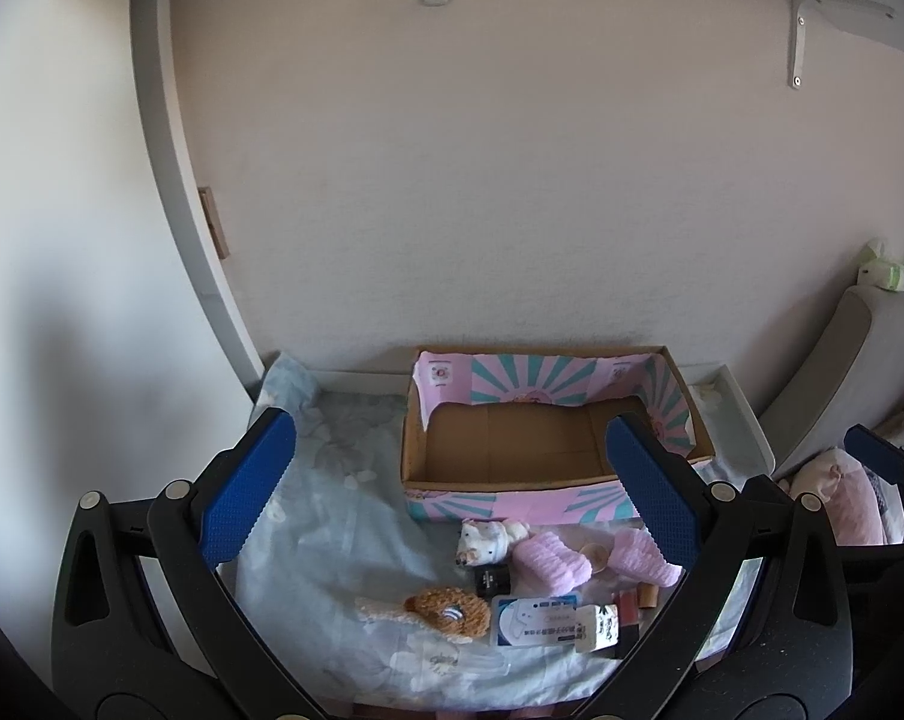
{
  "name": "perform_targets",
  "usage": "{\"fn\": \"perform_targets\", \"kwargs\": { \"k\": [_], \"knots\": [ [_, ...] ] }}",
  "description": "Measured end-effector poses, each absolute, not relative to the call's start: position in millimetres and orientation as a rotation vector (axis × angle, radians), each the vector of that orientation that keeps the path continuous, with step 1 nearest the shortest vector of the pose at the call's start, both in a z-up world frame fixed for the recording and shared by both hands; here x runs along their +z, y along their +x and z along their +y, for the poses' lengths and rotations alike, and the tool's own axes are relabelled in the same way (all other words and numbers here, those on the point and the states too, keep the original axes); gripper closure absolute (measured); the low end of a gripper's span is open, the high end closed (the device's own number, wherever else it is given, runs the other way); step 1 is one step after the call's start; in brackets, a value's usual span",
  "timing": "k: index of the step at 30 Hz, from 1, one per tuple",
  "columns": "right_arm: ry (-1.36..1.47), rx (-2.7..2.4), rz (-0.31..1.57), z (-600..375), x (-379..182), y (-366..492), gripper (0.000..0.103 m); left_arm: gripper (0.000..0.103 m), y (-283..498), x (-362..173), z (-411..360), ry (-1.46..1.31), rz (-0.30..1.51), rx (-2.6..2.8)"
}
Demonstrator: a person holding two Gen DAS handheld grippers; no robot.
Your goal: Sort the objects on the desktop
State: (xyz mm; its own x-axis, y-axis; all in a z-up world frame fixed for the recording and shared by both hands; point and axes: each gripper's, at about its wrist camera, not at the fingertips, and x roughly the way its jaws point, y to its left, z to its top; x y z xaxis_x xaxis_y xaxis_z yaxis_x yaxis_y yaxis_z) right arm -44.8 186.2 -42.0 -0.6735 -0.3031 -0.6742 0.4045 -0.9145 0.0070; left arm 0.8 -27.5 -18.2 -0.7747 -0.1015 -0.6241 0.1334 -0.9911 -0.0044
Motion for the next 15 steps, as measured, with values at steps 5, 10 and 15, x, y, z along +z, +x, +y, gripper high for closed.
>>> {"fn": "perform_targets", "kwargs": {
  "k": [5, 10, 15],
  "knots": [
    [0.994, -2.555, 0.202, 186.2, -42.2, -45.0, 0.0, 0.0, 0.1, -19.0, -28.3, 1.007, 0.075, -2.844],
    [0.994, -2.556, 0.201, 186.0, -42.5, -44.8, 0.0, 0.0, -1.3, -20.2, -29.4, 1.018, 0.075, -2.845],
    [0.994, -2.554, 0.202, 185.6, -42.5, -44.8, 0.0, 0.0, -2.7, -21.3, -30.2, 1.024, 0.079, -2.843]
  ]
}}
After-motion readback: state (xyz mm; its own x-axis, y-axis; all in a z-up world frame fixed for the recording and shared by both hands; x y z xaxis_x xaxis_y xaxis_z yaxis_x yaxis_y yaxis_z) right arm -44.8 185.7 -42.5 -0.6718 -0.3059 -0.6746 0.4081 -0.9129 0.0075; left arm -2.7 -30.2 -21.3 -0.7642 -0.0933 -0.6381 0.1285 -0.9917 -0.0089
